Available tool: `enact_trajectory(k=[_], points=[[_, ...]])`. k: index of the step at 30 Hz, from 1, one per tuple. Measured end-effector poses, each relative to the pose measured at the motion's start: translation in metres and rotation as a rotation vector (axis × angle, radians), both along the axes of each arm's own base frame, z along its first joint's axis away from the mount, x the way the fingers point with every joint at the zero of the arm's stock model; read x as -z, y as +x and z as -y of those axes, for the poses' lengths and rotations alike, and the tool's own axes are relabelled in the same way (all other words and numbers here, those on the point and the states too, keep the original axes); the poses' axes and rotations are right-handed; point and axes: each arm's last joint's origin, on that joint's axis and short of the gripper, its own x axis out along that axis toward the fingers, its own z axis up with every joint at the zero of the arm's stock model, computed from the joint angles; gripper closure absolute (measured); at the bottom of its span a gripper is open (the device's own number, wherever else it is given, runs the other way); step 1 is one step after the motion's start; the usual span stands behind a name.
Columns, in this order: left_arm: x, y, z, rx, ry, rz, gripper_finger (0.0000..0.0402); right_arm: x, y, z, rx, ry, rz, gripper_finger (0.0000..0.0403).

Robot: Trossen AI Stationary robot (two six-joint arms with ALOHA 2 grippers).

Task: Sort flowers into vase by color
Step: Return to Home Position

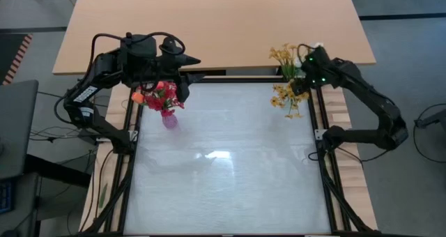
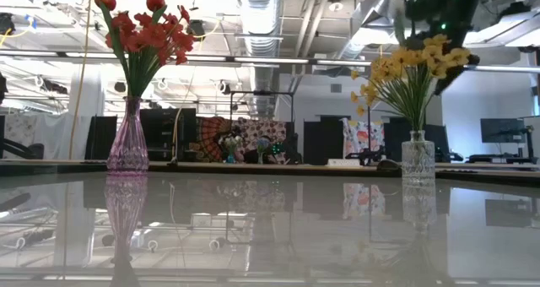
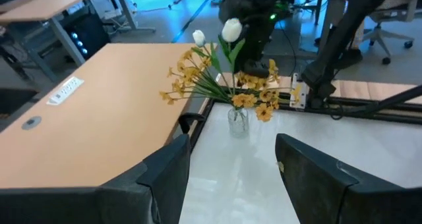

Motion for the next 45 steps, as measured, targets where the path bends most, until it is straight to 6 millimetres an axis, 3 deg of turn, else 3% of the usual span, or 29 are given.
enact_trajectory(k=[4, 10, 24, 31, 36, 40, 45], points=[[0.0, 0.0, -0.001, 0.006, 0.026, -0.01, 0.0189, 0.011, 0.008, 0.006, 0.022, 0.068, -0.12, 0.0108], [0.0, -0.001, -0.007, -0.008, 0.027, -0.014, 0.0189, 0.001, 0.014, 0.008, 0.044, 0.05, -0.138, 0.0108], [0.005, -0.004, -0.01, 0.022, 0.014, -0.067, 0.0189, -0.071, 0.001, -0.01, 0.018, -0.08, -0.039, 0.0108], [0.006, -0.005, -0.01, 0.028, 0.025, -0.089, 0.0189, -0.125, -0.011, -0.03, 0.009, -0.188, 0.075, 0.0108], [0.007, -0.005, -0.01, 0.029, 0.025, -0.097, 0.0189, -0.164, -0.012, -0.054, -0.115, -0.283, 0.271, 0.0114], [0.007, -0.005, -0.01, 0.032, 0.032, -0.101, 0.0189, -0.18, 0.0, -0.071, -0.29, -0.356, 0.429, 0.0171], [0.007, -0.005, -0.01, 0.032, 0.032, -0.102, 0.0189, -0.182, 0.017, -0.085, -0.467, -0.419, 0.435, 0.0361]])
